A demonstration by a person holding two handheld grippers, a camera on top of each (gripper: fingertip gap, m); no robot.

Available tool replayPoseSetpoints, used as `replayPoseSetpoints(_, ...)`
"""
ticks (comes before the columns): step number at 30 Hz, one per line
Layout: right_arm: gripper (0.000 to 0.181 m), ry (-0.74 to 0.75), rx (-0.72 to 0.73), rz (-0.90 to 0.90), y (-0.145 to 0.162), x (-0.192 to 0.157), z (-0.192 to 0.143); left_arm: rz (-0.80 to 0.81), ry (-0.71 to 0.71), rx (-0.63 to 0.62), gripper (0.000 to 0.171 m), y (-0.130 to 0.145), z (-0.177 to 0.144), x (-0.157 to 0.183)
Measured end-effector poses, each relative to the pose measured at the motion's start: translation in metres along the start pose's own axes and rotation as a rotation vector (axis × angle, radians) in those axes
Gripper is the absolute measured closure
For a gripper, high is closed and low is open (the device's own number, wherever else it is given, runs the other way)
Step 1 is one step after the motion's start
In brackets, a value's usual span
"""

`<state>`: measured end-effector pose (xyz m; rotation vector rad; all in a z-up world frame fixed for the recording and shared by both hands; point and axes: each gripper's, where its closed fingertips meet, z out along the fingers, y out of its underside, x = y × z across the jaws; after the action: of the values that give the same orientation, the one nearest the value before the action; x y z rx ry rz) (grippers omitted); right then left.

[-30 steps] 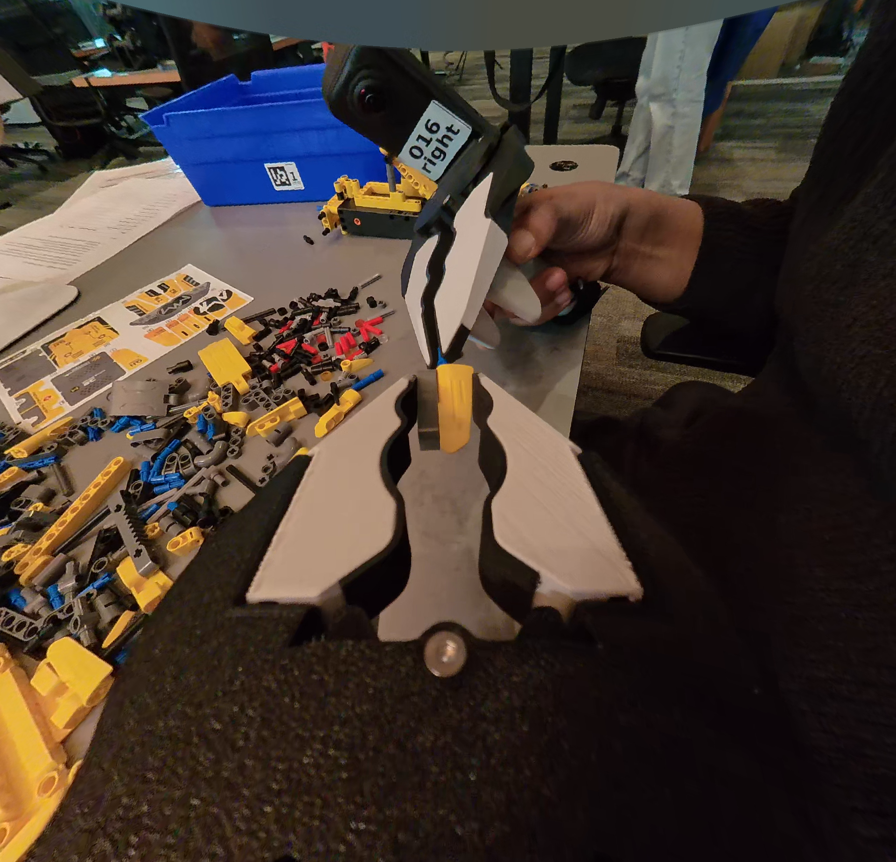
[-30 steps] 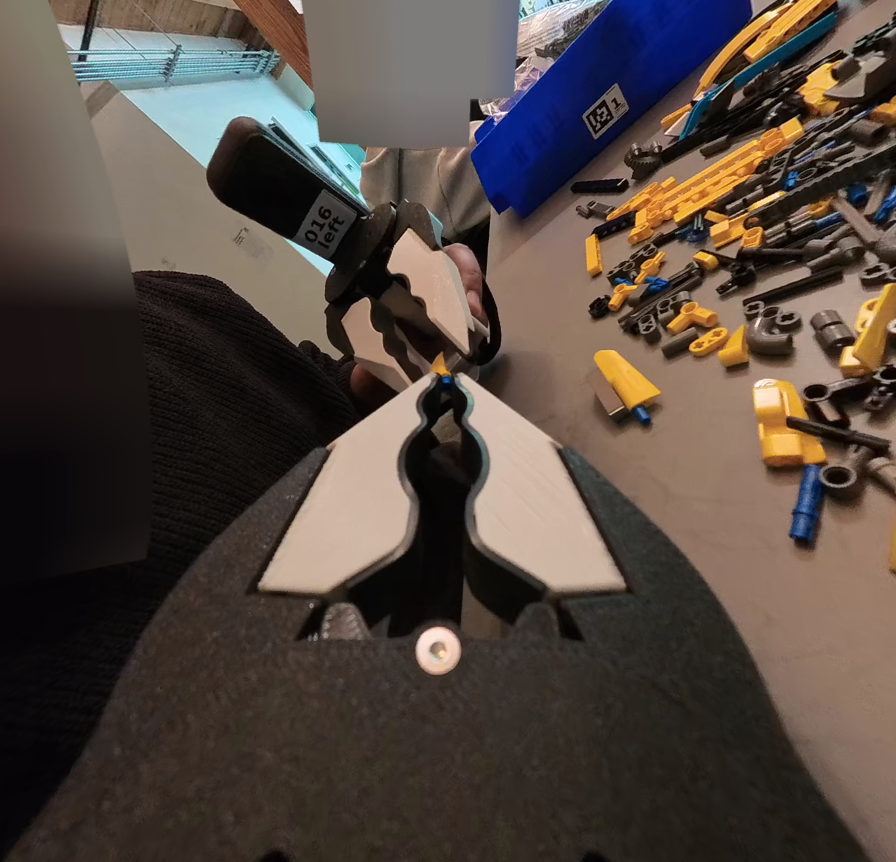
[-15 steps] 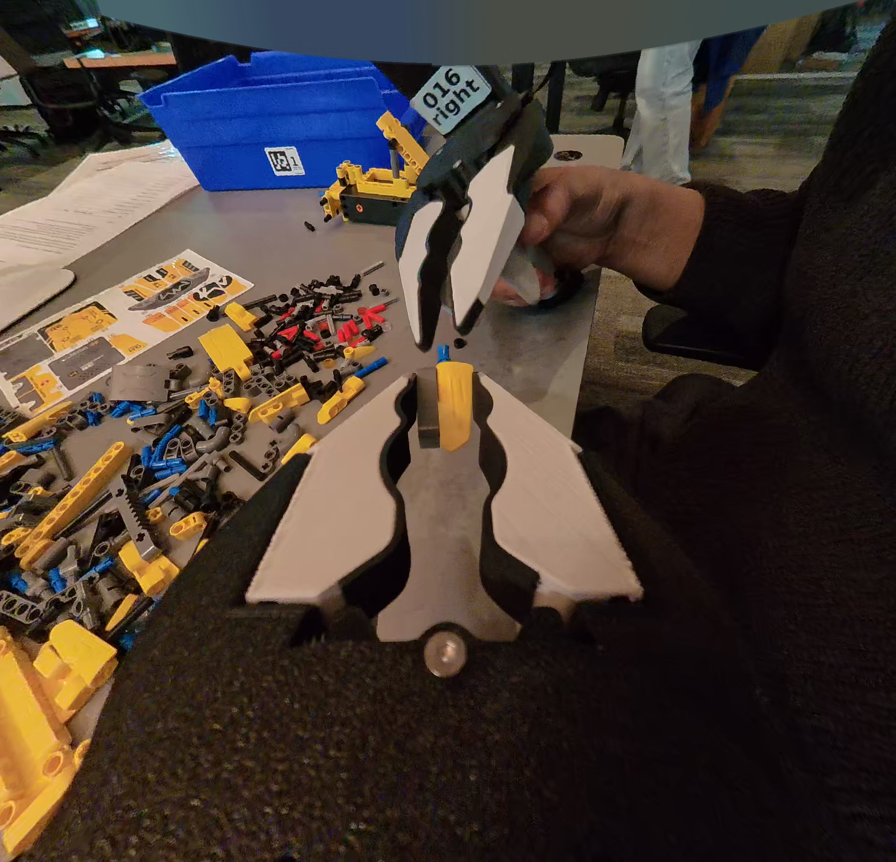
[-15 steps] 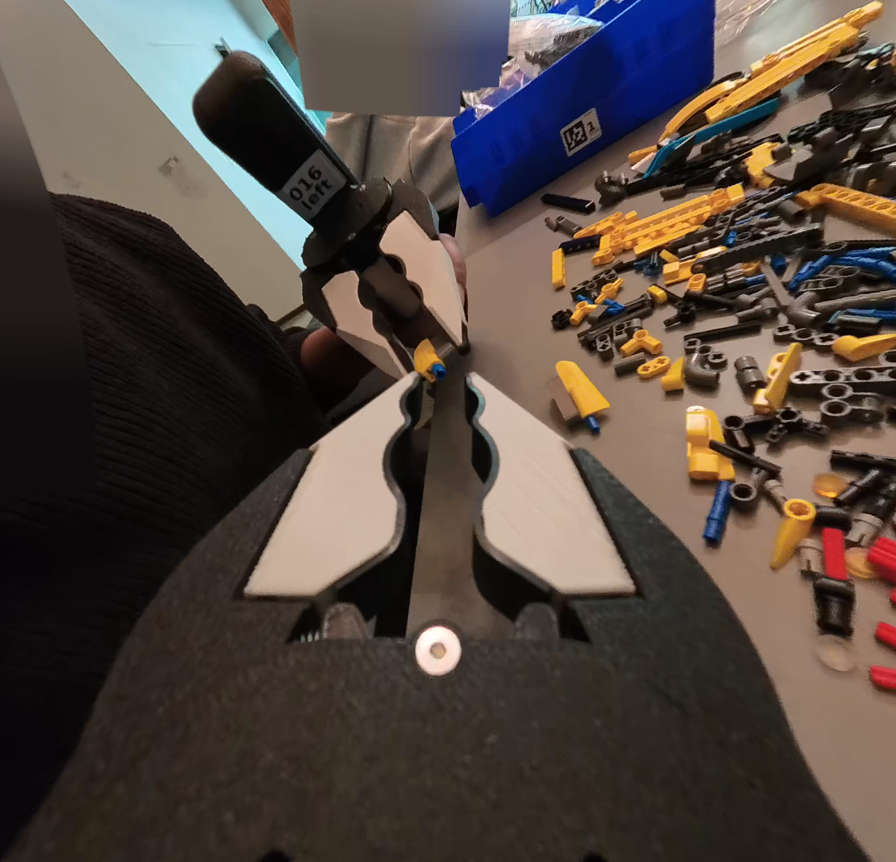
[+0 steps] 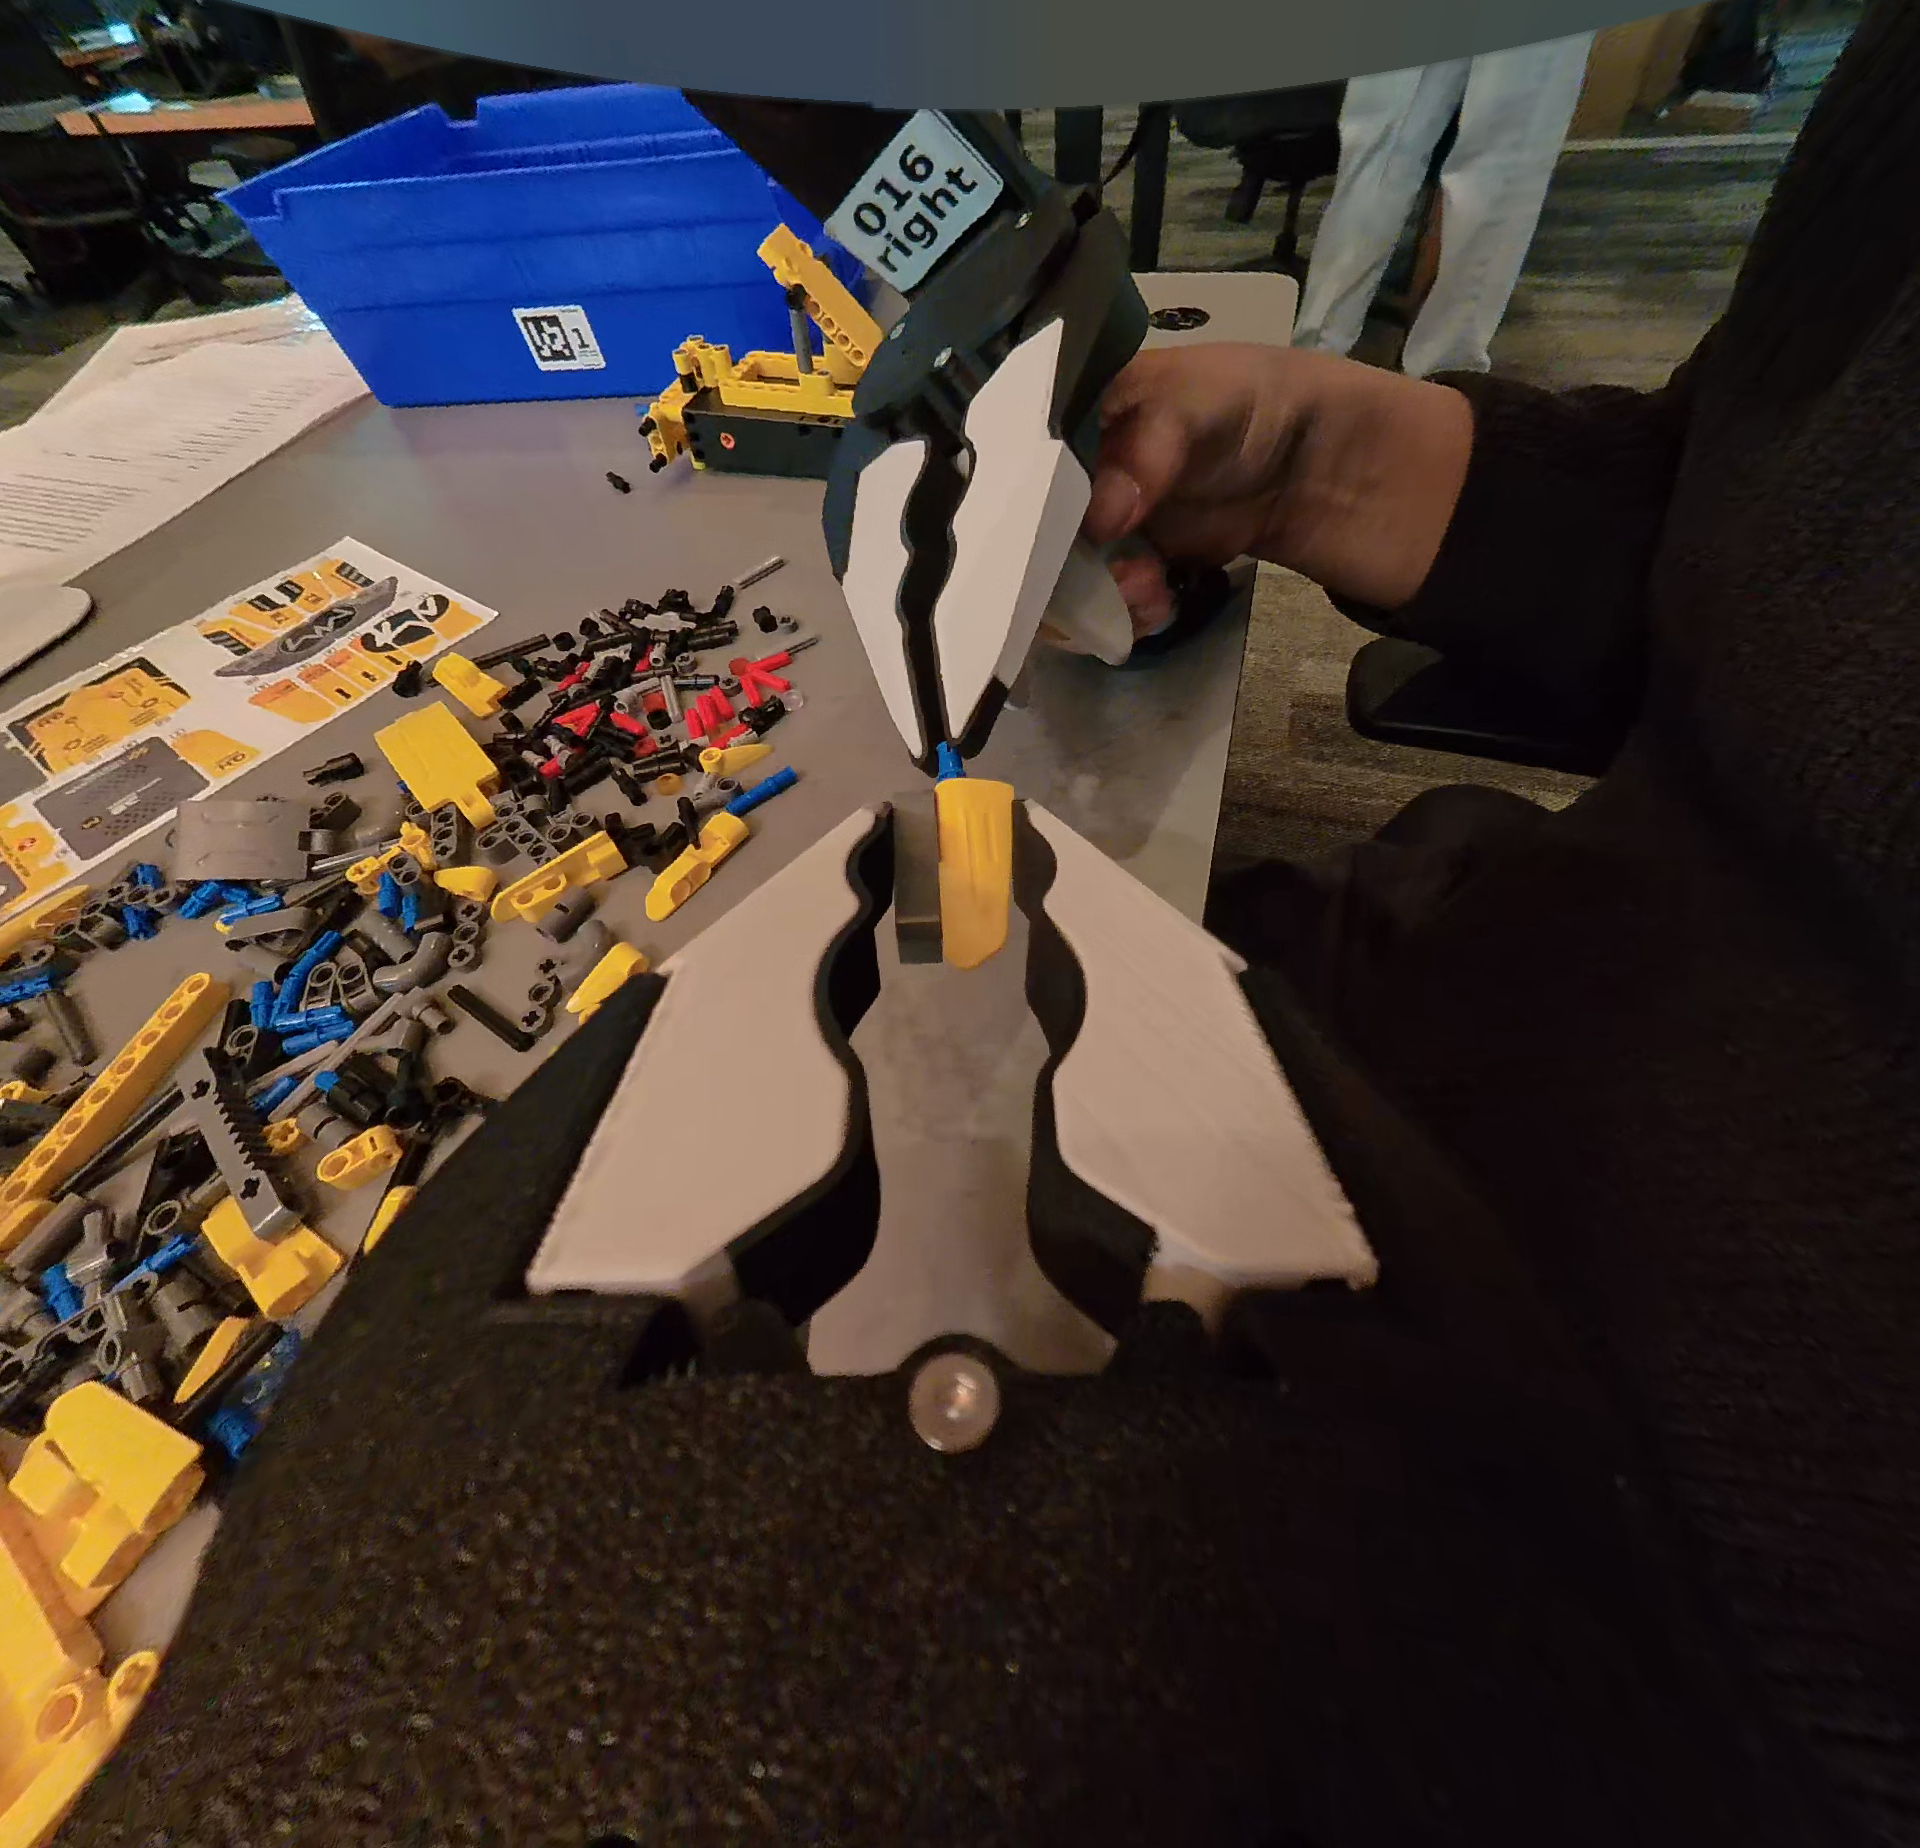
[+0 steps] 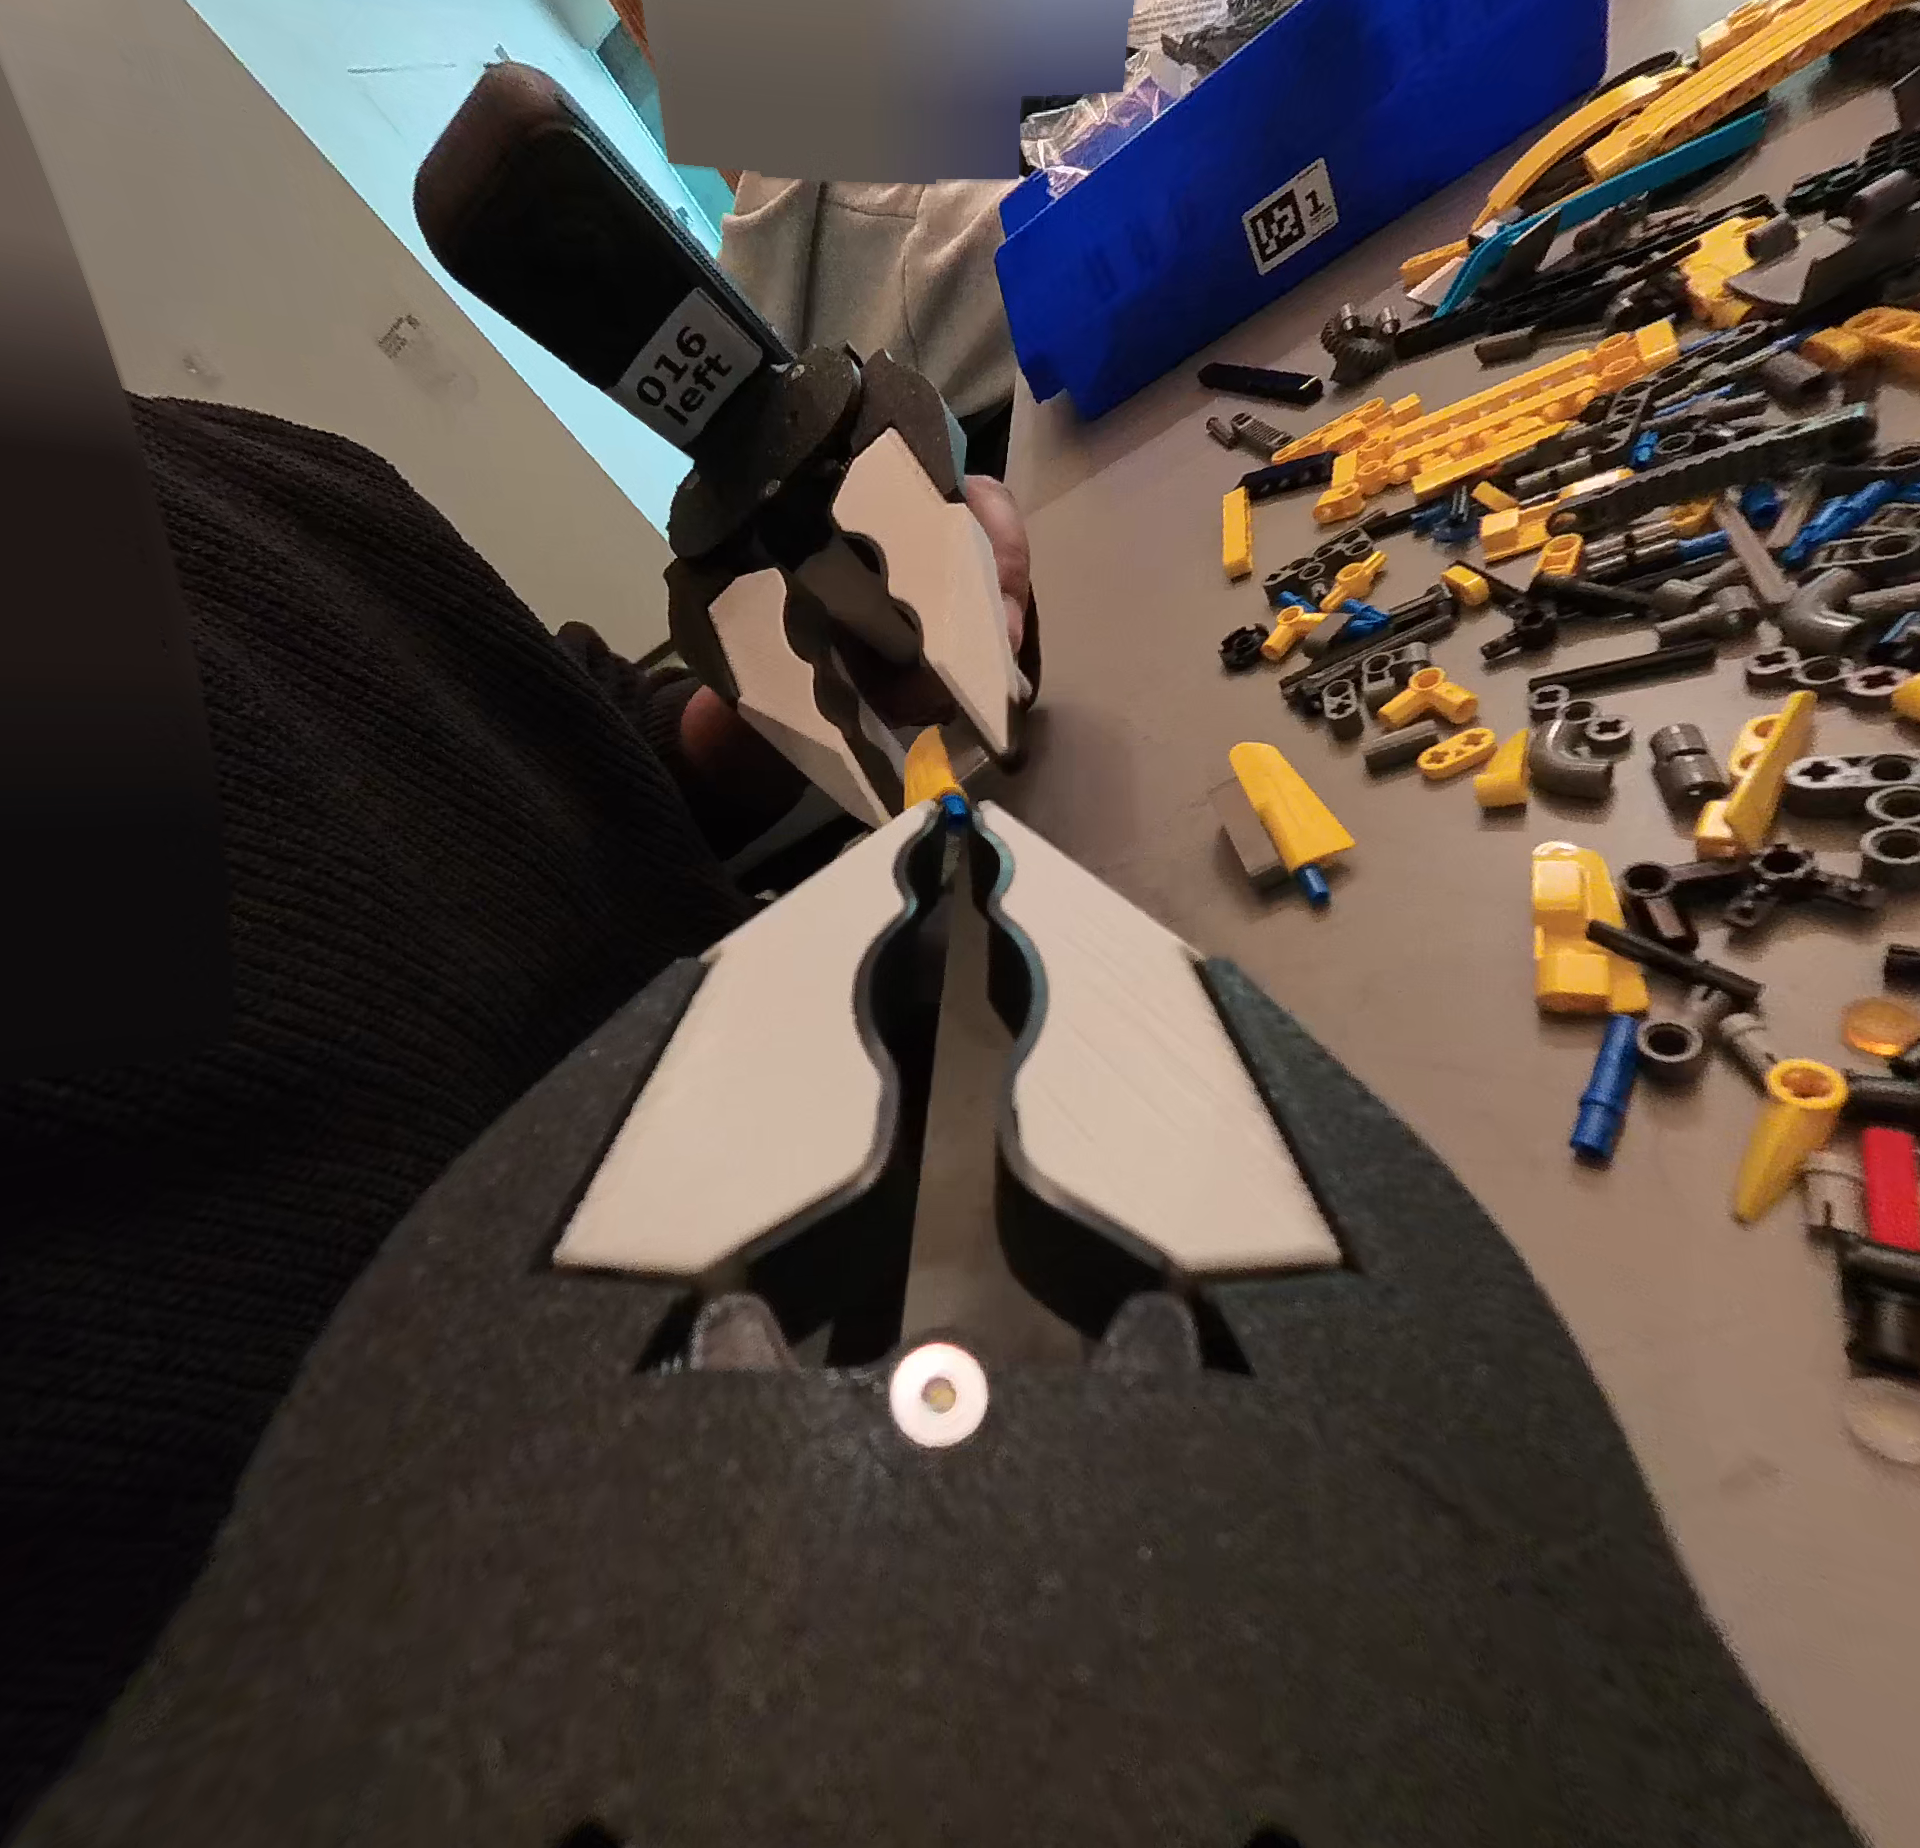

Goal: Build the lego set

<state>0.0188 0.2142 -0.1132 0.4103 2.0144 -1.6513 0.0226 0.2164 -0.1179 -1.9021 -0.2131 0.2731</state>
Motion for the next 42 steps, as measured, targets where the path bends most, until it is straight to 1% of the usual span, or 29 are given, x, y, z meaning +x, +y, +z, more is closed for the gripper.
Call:
replayPoseSetpoints(17,0.181,-0.001,-0.026,0.052,0.005,0.002,0.003,-0.011,0.019,-0.013,0.152,0.003,0.002,0.002)
replayPoseSetpoints(22,0.181,0.013,-0.037,0.052,0.007,0.004,0.004,-0.005,0.013,-0.03,0.151,0.005,0.004,0.002)
replayPoseSetpoints(28,0.18,0.037,-0.055,0.053,0.01,0.007,0.005,-0.035,0.04,-0.055,0.15,0.009,0.005,0.001)
replayPoseSetpoints(30,0.18,0.046,-0.077,0.047,0.013,0.007,0.007,-0.019,0.046,-0.07,0.148,0.011,0.008,0.004)
replayPoseSetpoints(32,0.179,0.074,-0.111,0.034,0.018,0.008,0.009,0.009,0.001,-0.1,0.139,0.014,0.011,0.001)
replayPoseSetpoints(34,0.179,0.112,-0.136,0.014,0.022,0.012,0.007,0.026,-0.039,-0.088,0.136,0.013,0.009,-0.002)
replayPoseSetpoints(35,0.179,0.155,-0.147,0.003,0.024,0.018,0.003,0.023,-0.054,-0.073,0.135,0.011,0.006,-0.004)
replayPoseSetpoints(38,0.179,0.279,-0.193,-0.013,0.03,0.035,-0.01,-0.023,-0.094,-0.052,0.132,0.012,-0.005,-0.016)
replayPoseSetpoints(42,0.178,0.305,-0.242,-0.017,0.038,0.038,-0.011,-0.111,-0.187,-0.037,0.131,0.015,-0.018,-0.042)
